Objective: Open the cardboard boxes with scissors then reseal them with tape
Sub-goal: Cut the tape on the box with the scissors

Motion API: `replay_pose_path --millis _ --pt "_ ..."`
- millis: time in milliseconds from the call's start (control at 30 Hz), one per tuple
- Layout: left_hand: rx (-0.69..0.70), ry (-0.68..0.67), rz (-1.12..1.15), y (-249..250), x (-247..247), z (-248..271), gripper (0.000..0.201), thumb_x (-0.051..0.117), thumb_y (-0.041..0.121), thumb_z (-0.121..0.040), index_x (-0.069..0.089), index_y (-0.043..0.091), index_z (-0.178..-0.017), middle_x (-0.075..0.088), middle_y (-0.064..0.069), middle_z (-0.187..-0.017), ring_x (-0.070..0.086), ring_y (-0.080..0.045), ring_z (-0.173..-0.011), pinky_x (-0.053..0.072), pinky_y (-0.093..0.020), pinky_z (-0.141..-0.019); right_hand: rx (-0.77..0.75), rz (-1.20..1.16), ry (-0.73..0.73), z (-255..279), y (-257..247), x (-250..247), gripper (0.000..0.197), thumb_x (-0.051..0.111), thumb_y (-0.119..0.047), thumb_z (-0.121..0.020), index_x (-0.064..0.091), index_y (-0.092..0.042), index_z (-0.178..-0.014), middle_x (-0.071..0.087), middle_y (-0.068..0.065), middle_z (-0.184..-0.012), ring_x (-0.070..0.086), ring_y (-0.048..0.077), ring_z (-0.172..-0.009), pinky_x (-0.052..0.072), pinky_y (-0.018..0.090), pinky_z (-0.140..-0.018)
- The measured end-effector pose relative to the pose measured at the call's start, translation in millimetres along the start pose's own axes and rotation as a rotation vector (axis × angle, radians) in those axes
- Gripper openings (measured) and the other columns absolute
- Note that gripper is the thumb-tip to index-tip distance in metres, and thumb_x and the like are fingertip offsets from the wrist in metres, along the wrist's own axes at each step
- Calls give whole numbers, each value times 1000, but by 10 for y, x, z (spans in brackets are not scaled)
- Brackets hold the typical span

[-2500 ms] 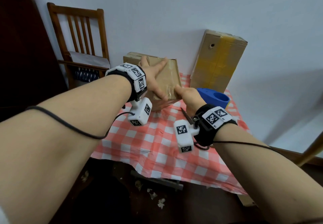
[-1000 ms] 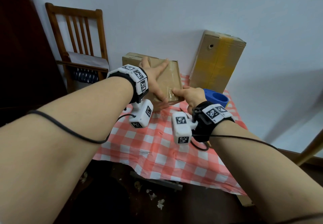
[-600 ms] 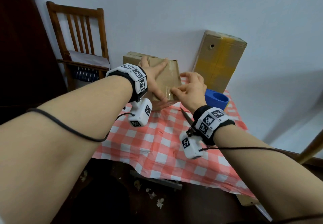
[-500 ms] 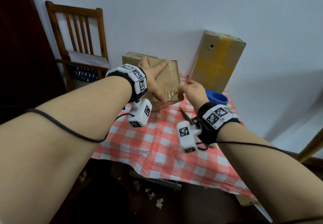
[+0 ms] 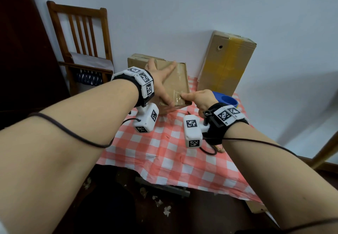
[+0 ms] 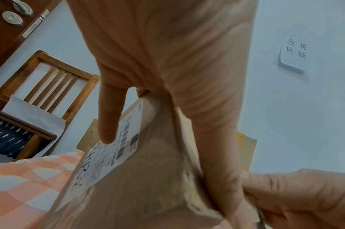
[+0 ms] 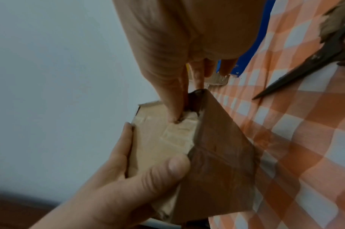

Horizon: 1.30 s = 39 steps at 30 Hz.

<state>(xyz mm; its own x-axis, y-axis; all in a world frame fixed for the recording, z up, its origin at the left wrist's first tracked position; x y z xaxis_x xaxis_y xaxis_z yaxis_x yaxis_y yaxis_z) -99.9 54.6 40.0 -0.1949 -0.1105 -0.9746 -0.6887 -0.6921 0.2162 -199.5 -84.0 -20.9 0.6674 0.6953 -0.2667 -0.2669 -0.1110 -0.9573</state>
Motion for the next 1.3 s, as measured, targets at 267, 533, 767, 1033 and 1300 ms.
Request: replay_pose_path --millis 267,533,767,1033,1300 --pt "-28 -3 -3 -43 -14 5 140 85 67 -41 -15 60 -139 -8 -15 -150 13 -46 -139 27 -55 -113 -295 97 193 67 -229 -74 25 85 -24 -64 75 -15 -85 56 -18 -110 49 -2 -103 39 33 -105" --pt "-21 5 3 -36 -19 11 139 86 64 -44 -14 58 -141 -2 -15 -148 13 -44 -139 27 -54 -113 -418 235 206 173 -329 -86 20 77 -23 -74 69 -28 -57 55 -9 -112 50 12 -113 41 42 -101" --pt "-22 -10 0 -44 -11 6 140 85 66 -42 -15 59 -140 -9 -16 -150 12 -46 -140 26 -54 -113 -322 519 21 72 -397 16 46 67 -51 -77 76 -6 -79 55 -2 -122 43 15 -120 41 40 -98" --pt "-21 0 -3 -50 -23 13 139 85 65 -43 -14 59 -140 -8 -16 -151 11 -46 -140 26 -55 -113 -172 199 -68 69 -273 21 29 81 -19 -72 61 -5 -55 64 2 -57 59 5 -54 50 17 -61" --pt "-27 1 16 -76 -16 4 139 86 64 -43 -13 59 -140 -9 -16 -152 11 -46 -140 26 -55 -113 -384 334 -2 185 -474 30 27 79 -11 -74 64 -6 -53 58 -3 -52 53 1 -47 44 10 -53"
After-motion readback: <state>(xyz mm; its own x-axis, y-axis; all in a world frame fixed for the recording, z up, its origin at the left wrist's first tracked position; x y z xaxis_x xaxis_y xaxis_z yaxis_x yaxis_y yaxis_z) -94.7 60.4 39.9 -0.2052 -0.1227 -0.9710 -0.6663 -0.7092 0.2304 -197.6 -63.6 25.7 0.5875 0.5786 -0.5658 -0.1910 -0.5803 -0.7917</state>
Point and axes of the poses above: each hand's wrist, its own z-axis away from the middle knuckle, its own x-axis out of the palm, y = z × x, the point moved 9 cm from there along -z, towards the middle knuckle
